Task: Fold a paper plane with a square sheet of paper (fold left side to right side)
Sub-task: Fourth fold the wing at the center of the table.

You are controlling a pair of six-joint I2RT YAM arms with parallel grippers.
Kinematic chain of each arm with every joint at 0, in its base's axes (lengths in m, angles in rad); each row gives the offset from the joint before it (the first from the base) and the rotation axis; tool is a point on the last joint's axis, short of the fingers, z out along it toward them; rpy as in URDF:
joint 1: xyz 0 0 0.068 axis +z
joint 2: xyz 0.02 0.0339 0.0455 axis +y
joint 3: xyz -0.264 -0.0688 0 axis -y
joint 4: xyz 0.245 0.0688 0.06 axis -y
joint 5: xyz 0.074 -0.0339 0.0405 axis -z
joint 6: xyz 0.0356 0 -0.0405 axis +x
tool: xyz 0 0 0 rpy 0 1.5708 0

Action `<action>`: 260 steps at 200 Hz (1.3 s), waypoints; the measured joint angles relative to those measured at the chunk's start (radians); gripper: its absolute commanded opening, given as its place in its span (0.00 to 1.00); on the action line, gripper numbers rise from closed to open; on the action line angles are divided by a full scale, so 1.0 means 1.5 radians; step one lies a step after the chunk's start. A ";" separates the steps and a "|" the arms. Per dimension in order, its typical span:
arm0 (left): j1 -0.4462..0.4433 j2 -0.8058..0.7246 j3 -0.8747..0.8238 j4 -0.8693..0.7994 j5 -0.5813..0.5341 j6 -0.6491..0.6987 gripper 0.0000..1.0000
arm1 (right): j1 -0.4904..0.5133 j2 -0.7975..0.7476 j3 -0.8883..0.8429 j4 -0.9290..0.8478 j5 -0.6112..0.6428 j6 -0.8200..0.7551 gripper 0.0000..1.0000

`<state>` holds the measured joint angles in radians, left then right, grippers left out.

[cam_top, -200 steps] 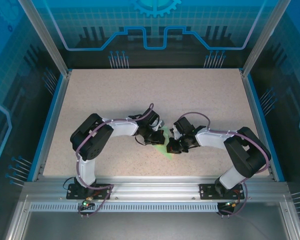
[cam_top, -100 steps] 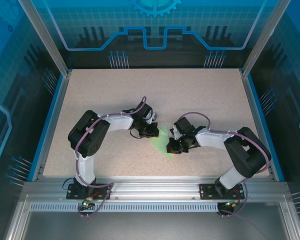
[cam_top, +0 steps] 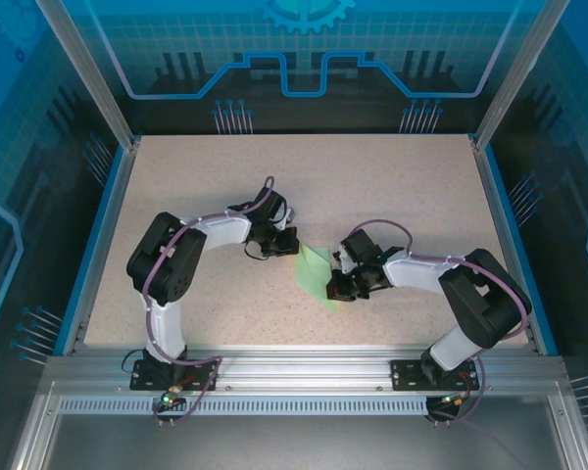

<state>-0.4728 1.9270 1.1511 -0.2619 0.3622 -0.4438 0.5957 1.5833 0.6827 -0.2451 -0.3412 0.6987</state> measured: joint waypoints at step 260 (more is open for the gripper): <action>-0.027 0.046 0.013 0.049 0.053 0.022 0.00 | 0.000 0.008 0.009 -0.012 -0.002 -0.007 0.00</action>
<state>-0.5137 1.9965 1.1702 -0.1886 0.4419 -0.4114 0.5961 1.5951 0.6956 -0.2638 -0.3439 0.6876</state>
